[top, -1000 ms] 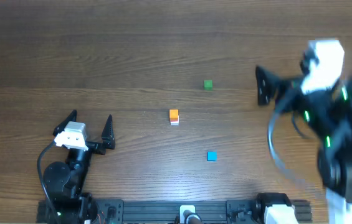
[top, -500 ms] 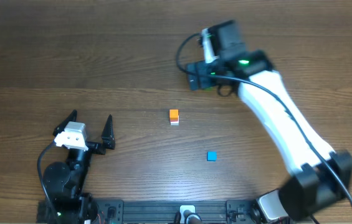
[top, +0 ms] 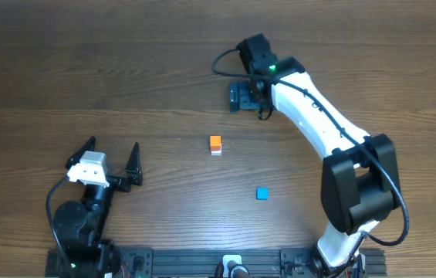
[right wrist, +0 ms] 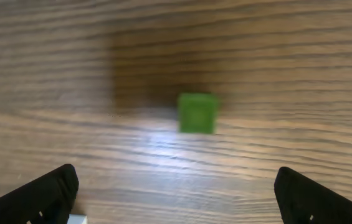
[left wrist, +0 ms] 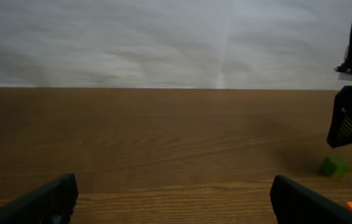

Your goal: Stack Cubes

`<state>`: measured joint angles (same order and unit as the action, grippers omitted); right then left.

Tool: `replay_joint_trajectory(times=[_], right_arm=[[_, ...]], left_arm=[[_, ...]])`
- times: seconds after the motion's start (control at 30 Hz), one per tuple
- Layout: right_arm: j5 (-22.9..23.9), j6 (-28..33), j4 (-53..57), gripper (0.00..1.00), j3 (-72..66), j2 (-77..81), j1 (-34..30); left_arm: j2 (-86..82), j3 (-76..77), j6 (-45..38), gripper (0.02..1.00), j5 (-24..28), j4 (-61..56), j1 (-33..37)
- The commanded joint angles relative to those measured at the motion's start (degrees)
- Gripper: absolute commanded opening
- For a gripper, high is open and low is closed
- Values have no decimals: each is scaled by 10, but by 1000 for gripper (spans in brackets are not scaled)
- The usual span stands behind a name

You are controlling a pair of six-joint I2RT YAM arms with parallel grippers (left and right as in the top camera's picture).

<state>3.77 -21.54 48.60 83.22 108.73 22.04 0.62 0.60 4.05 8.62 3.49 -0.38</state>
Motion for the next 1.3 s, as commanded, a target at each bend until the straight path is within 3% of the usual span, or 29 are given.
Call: replay_joint_trajectory(times=[0.03,1.3], right_arm=[[19,-31,-1,993,8,21,-11],[19,10,-34,991,49,124,-19]], left_arm=[[-5,-3,-8,1000,5,0,3],[-5,-3,-8,1000,5,1,3]])
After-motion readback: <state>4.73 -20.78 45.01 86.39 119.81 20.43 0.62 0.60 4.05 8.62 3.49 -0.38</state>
